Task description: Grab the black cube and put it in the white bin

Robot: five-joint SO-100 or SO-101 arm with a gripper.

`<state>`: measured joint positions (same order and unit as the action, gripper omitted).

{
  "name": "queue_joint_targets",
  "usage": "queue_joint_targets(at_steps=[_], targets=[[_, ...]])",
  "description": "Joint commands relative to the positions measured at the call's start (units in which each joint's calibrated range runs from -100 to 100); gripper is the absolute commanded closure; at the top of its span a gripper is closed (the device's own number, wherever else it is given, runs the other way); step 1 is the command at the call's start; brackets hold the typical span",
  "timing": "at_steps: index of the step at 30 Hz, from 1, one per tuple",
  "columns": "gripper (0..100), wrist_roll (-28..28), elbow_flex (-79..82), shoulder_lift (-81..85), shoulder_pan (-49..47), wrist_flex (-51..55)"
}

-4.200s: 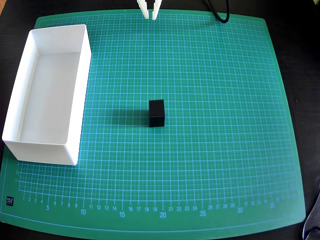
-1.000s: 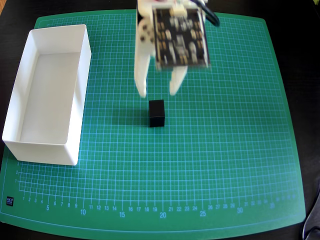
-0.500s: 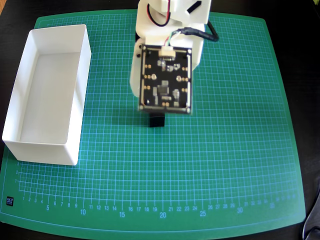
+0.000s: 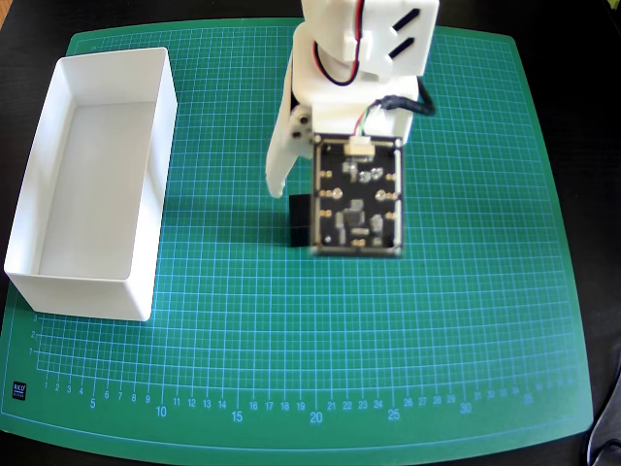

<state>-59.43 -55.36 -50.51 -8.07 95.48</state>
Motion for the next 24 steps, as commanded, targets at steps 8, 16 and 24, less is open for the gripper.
queue_joint_targets(at_steps=[8,16,24], targets=[[77,0.2,-2.5,-2.2,-0.1,-0.5],[77,0.2,-1.7,-2.7,-0.2,-5.9],[77,0.2,-1.5,-2.9,-0.1,-5.8]])
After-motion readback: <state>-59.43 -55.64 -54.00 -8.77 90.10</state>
